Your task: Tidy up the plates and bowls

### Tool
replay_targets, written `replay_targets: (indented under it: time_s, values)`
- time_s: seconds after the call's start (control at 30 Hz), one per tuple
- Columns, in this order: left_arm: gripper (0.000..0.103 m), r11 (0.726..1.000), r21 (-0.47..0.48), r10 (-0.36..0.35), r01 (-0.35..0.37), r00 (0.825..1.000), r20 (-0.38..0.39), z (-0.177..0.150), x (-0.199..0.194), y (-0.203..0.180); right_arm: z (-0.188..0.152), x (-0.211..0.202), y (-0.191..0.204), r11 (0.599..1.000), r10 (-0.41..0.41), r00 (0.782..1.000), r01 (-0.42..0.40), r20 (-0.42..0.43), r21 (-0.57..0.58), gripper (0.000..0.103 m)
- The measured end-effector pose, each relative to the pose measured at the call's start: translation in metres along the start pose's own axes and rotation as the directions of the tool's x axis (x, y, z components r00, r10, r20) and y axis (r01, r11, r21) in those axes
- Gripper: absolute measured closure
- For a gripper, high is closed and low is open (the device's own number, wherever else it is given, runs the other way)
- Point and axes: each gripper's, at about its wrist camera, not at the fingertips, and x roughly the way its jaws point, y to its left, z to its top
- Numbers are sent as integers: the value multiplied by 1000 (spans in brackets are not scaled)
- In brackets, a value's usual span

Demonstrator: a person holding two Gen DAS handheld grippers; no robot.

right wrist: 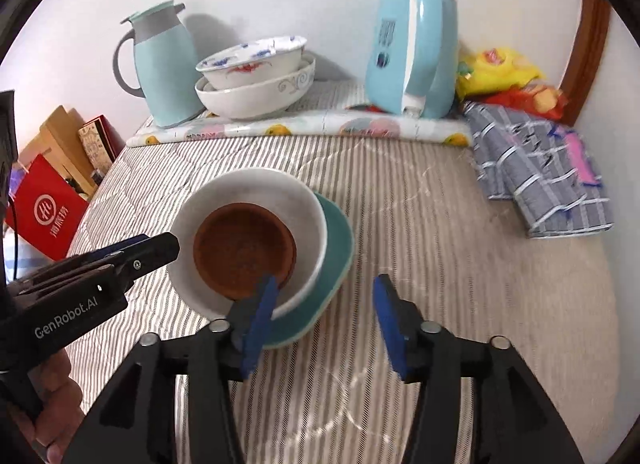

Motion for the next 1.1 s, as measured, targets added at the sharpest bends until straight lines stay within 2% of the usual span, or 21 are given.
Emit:
replay_targets:
  time_s: [0.13, 0.33, 0.37, 0.43, 0.53, 0.67, 0.87, 1.0, 1.1]
  values:
    - [54, 1000, 22, 20, -21, 999, 43, -7, -19, -11, -9, -24, -8, 999, -30, 999, 30, 27, 16, 45]
    - [49, 998, 42, 32, -35, 996, 81, -21, -42, -30, -25, -55, -27, 997, -67, 997, 64, 50, 44, 45]
    - [48, 998, 45, 32, -36, 996, 85, -23, -45, -33, -29, -61, -31, 996, -70, 996, 67, 53, 54, 42]
    - [41, 998, 45, 36, -40, 994, 102, -30, -54, -41, -36, -73, -39, 994, -82, 994, 76, 69, 80, 25]
    - [34, 998, 55, 27, -34, 993, 115, -41, -64, -53, -49, -91, -48, 991, -99, 990, 89, 102, 98, 17]
    - [29, 997, 77, 10, -19, 993, 116, -56, -76, -68, -67, -111, -60, 989, -115, 988, 104, 105, 101, 15]
    - [27, 991, 120, 33, -51, 989, 144, -78, -95, -88, -88, -137, -77, 984, -129, 984, 111, 126, 141, 12]
    - [21, 993, 113, 26, -44, 987, 157, -85, -107, -94, -99, -153, -80, 984, -133, 984, 116, 121, 138, 11]
    - [21, 995, 100, 11, -27, 987, 161, -90, -114, -95, -106, -162, -81, 983, -140, 982, 122, 125, 138, 11]
